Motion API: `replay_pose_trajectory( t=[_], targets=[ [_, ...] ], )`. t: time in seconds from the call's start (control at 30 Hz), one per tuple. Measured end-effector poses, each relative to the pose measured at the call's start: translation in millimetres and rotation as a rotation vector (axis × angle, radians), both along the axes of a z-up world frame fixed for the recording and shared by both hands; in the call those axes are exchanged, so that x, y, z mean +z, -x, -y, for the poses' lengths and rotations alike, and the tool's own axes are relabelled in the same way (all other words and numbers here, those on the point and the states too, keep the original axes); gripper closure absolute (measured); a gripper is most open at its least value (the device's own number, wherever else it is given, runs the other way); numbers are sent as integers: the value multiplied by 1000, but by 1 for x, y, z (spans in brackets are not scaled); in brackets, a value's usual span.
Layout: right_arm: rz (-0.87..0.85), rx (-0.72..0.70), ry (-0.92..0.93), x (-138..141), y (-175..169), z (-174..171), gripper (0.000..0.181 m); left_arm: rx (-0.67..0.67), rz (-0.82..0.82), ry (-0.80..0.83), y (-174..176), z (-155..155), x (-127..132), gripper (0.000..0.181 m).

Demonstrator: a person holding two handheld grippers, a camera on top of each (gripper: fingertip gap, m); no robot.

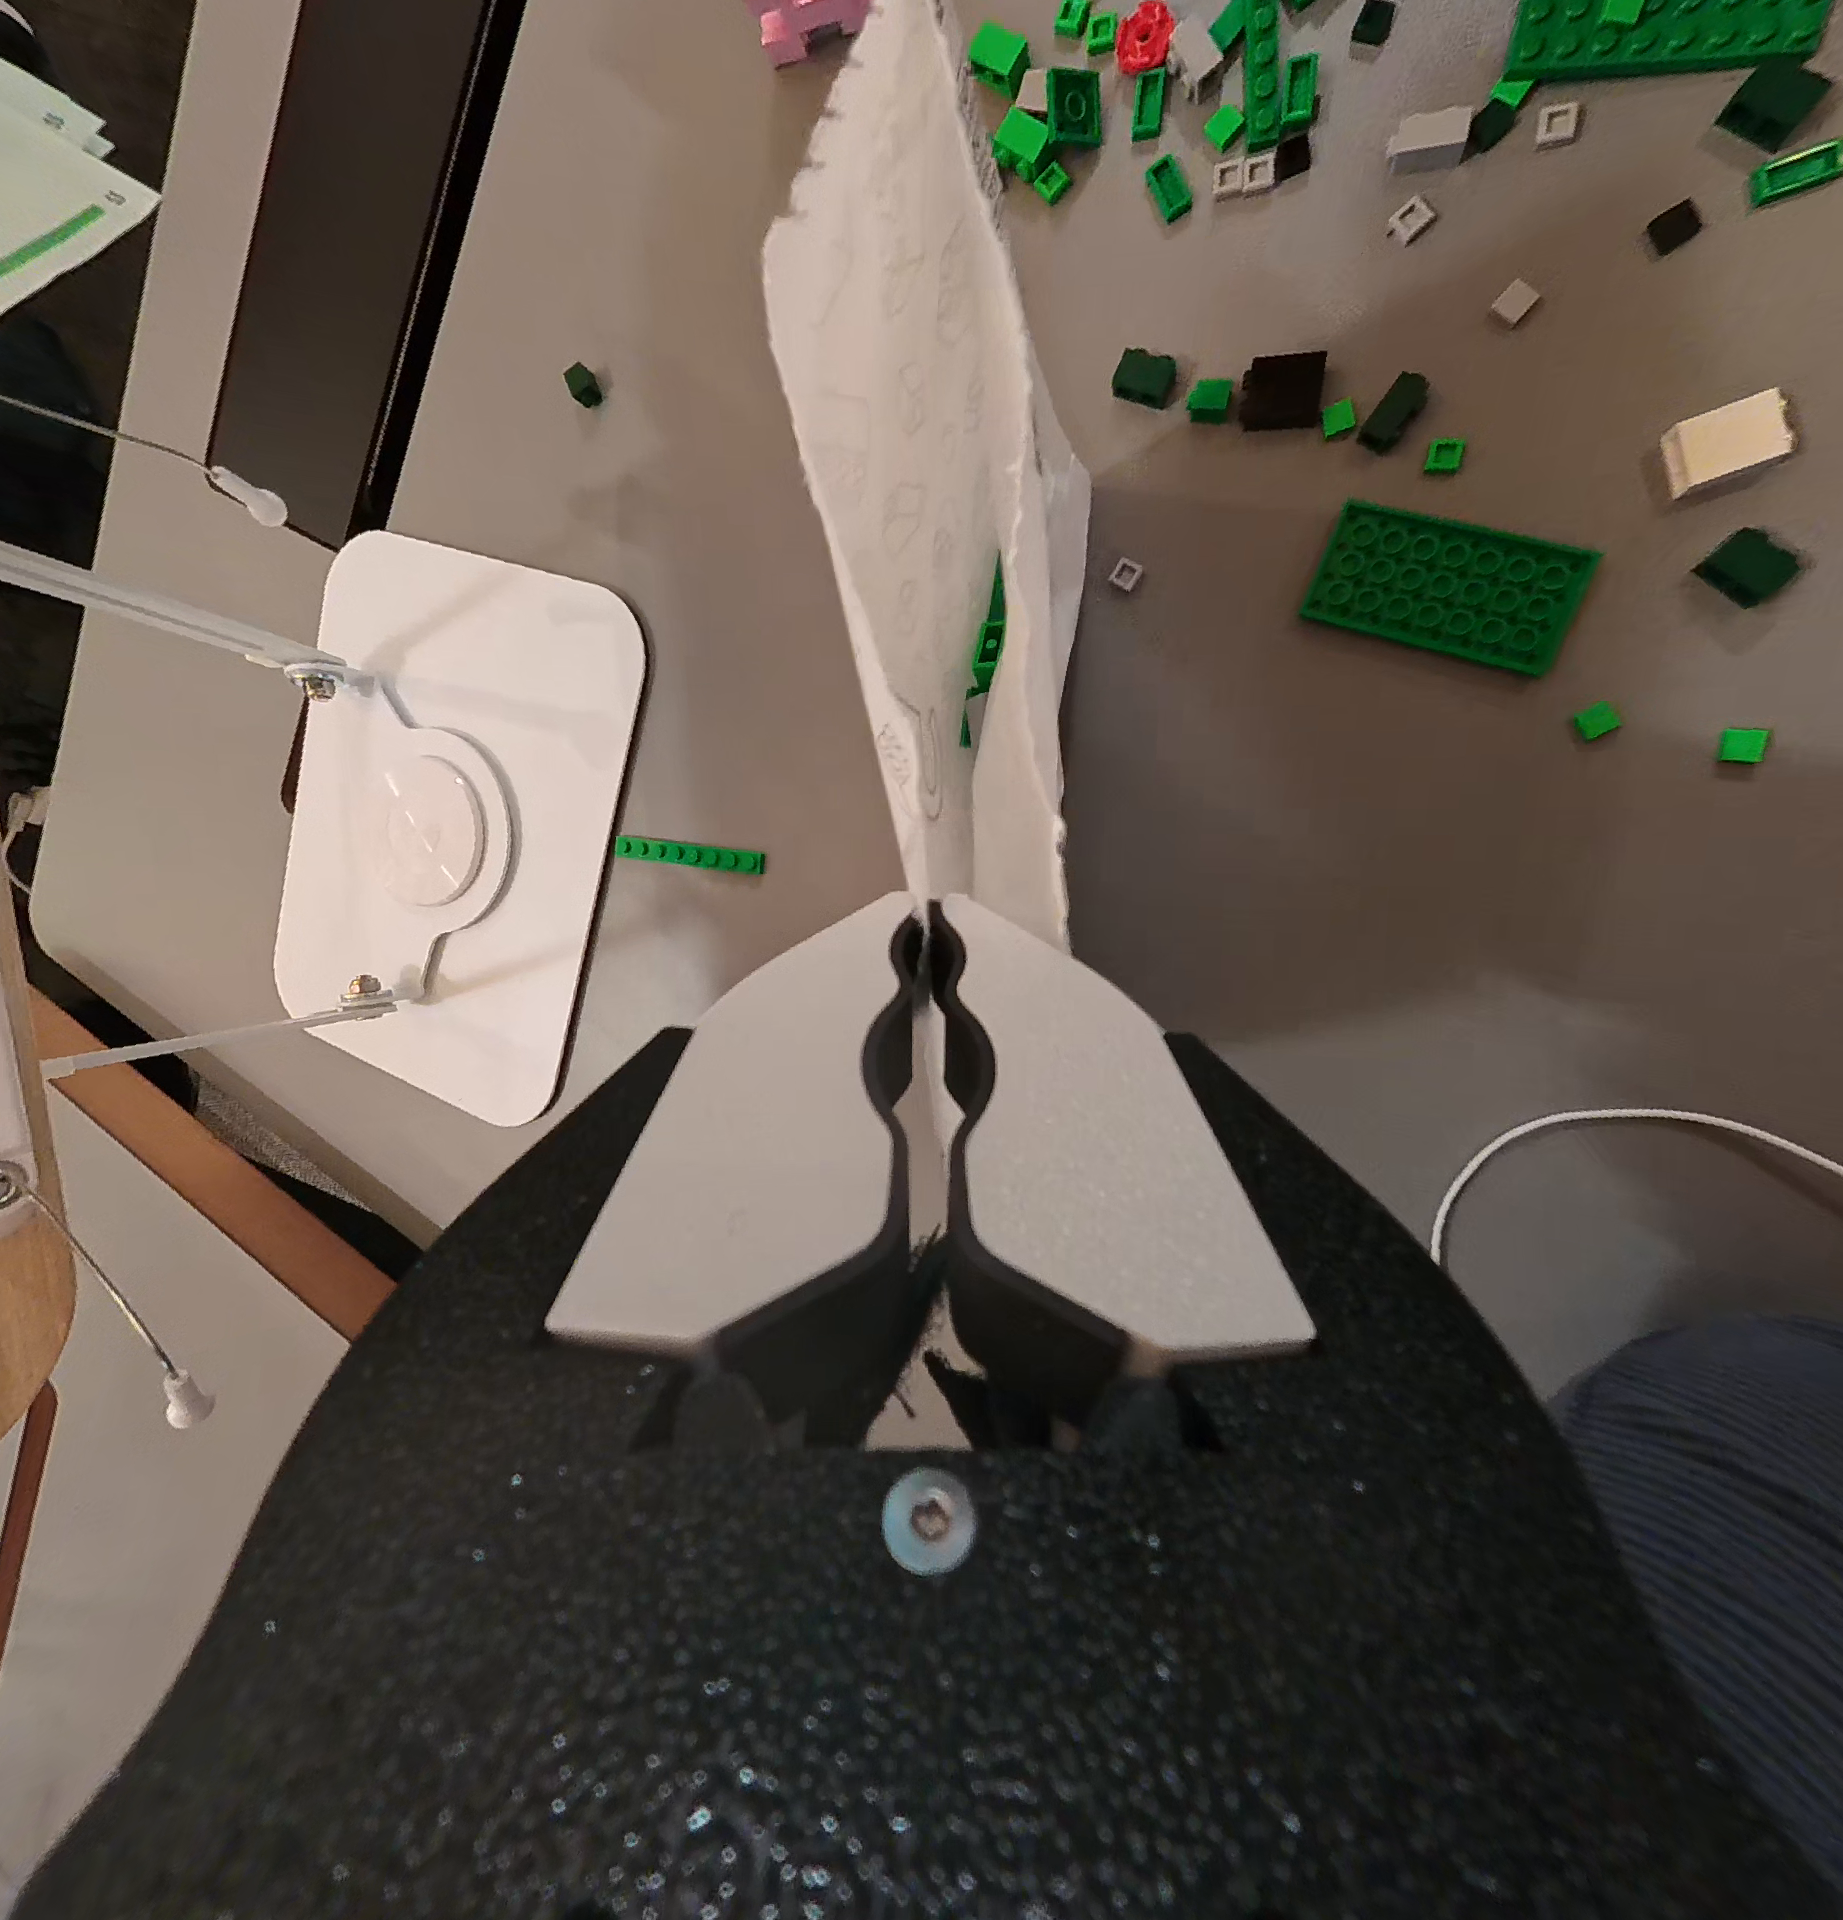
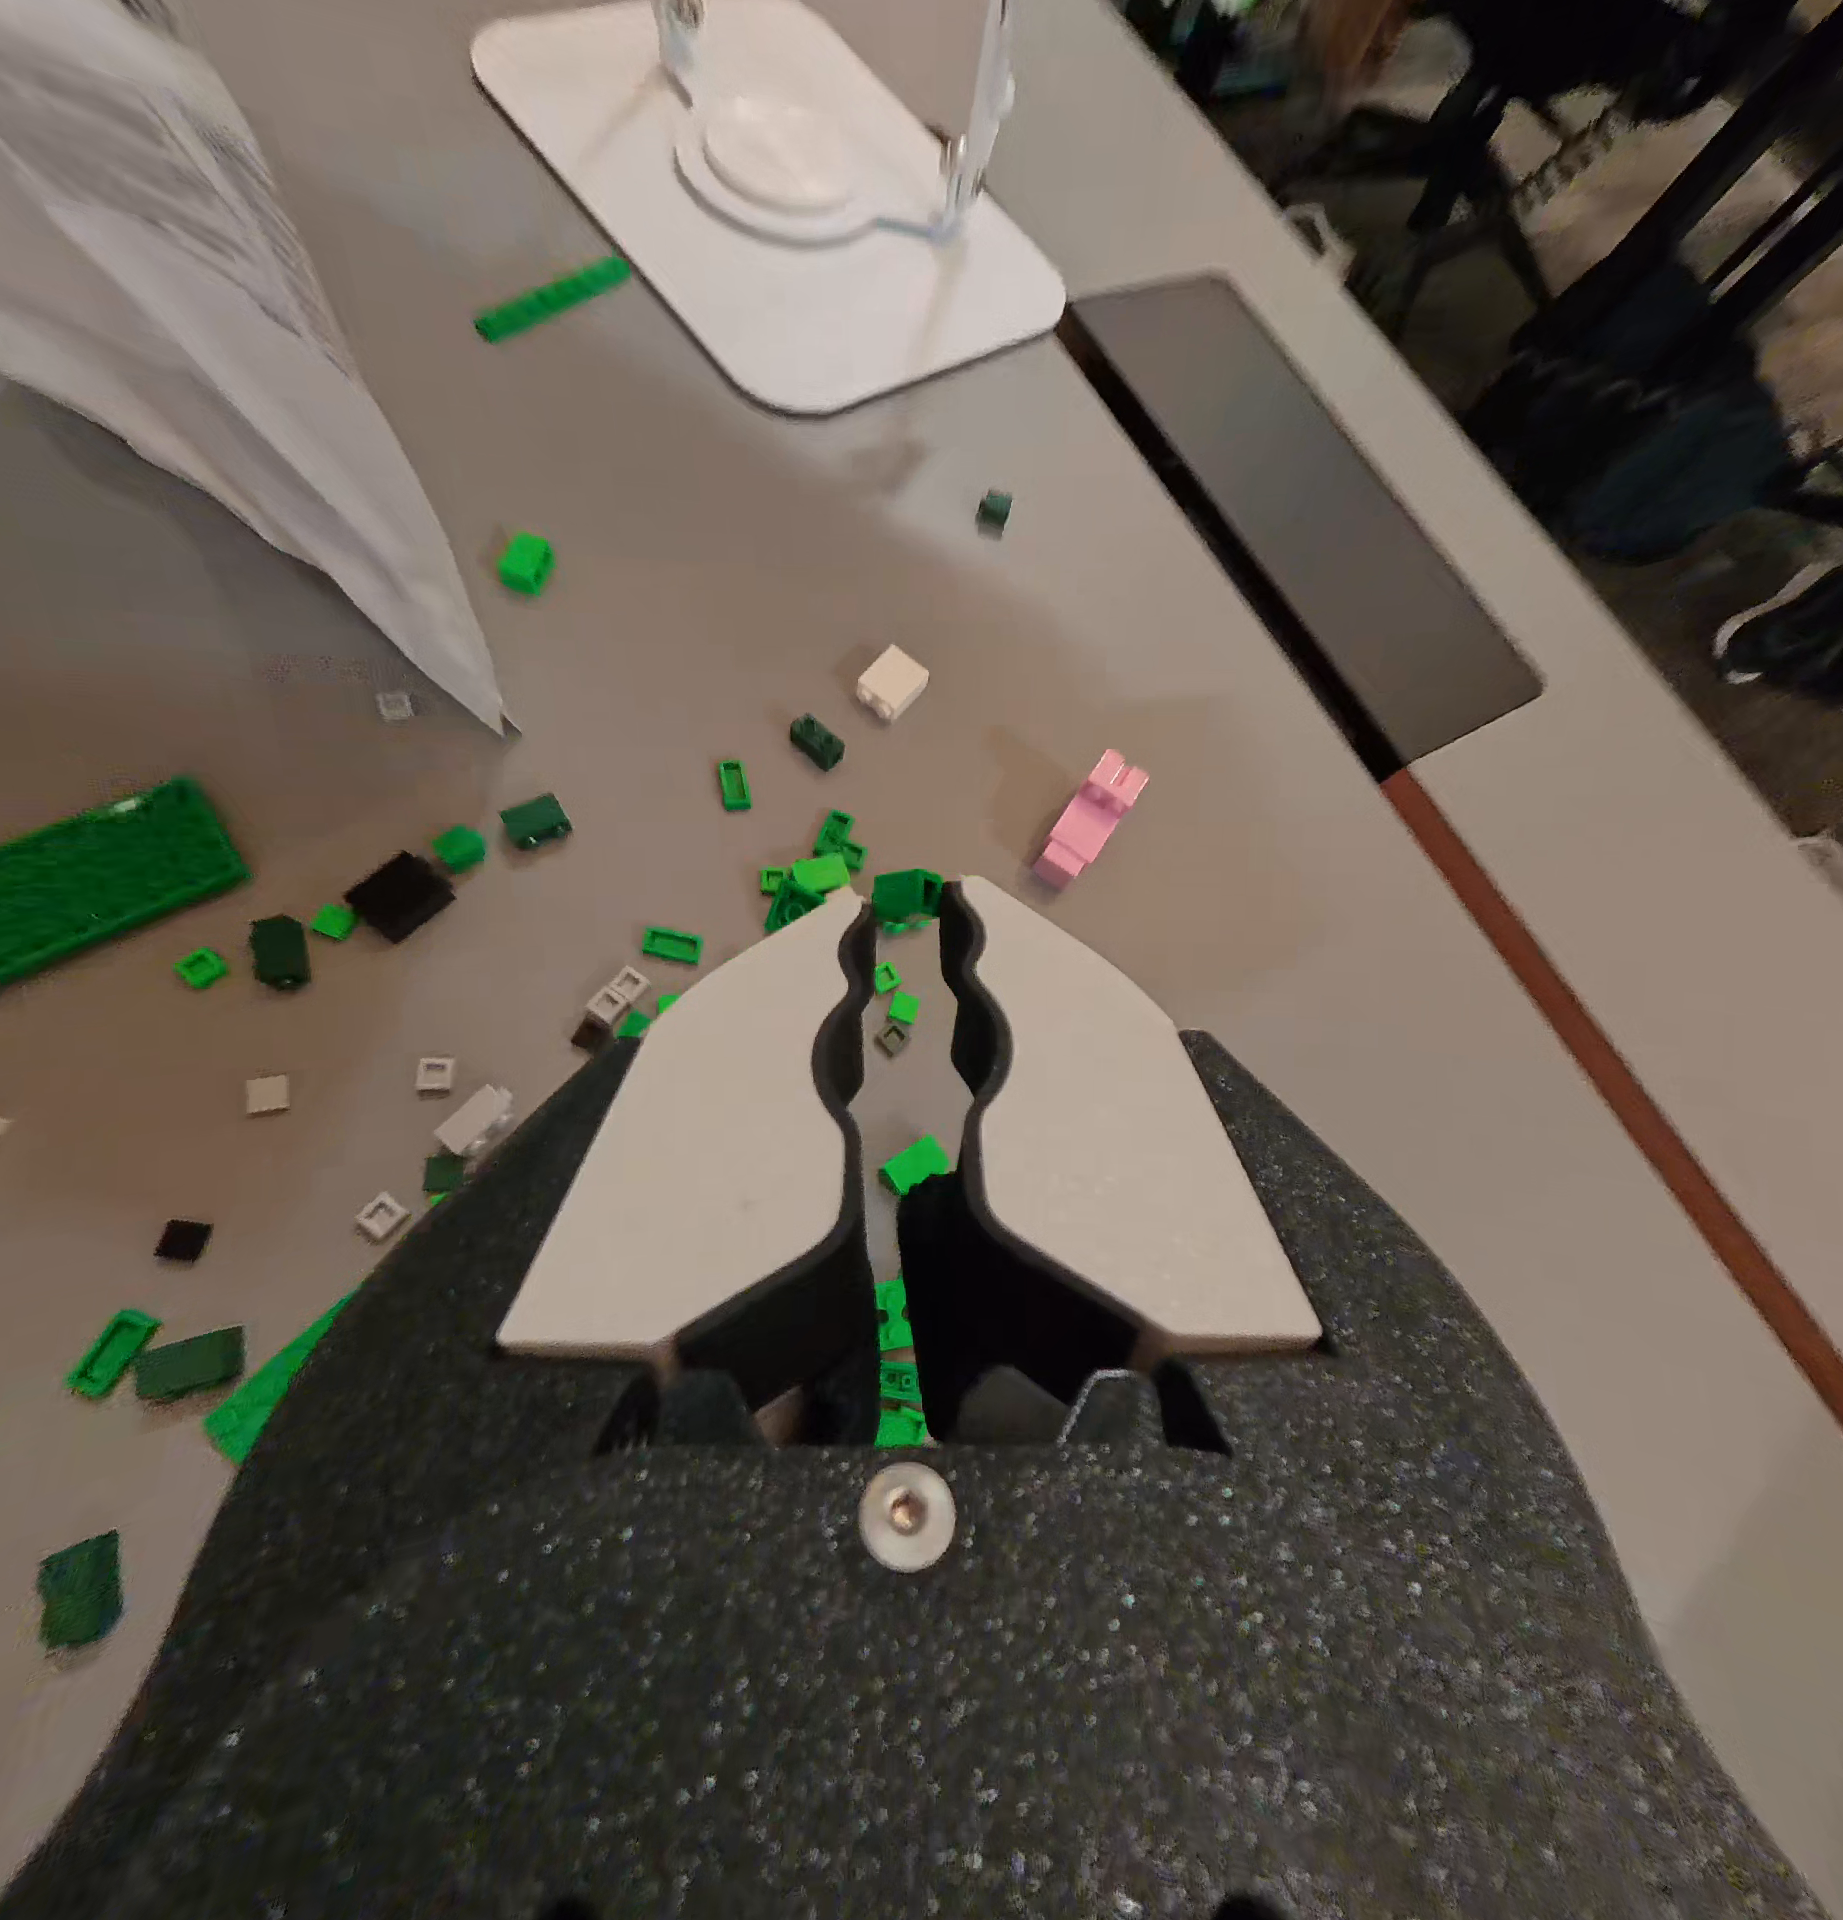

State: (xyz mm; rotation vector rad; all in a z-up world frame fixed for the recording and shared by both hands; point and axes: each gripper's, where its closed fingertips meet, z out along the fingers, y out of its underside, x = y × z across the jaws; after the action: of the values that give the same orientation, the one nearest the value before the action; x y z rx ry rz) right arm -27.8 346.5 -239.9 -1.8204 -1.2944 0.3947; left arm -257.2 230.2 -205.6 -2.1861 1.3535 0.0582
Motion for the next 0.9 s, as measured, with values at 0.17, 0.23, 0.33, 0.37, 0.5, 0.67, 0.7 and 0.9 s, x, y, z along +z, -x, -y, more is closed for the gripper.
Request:
replay_pose_trajectory(
  t=[0.17,0.23,0.33,0.37,0.5,0.67,0.7,0.9],
  targets=[
    [-40,26,-119,47,4,19,170,-4,4,-2,0,0,1,181],
    [-38,37,-148,55,6,26,169,-5,3,-3,0,0,1,181],
    [-26,54,-161,58,10,32,169,-9,1,-4,-1,1,1,181],
    [-23,58,-163,58,11,33,169,-9,0,-5,-2,0,1,181],
    [-13,66,-170,58,14,35,169,-13,-2,-7,-2,1,1,181],
    [-6,61,-181,59,11,35,169,-13,-4,-7,-2,0,1,181],
    [-8,59,-183,60,10,35,169,-13,-4,-7,-2,0,1,181],
    [-44,75,-197,69,12,41,169,-15,-7,-11,-3,0,1,181]
  ],
)
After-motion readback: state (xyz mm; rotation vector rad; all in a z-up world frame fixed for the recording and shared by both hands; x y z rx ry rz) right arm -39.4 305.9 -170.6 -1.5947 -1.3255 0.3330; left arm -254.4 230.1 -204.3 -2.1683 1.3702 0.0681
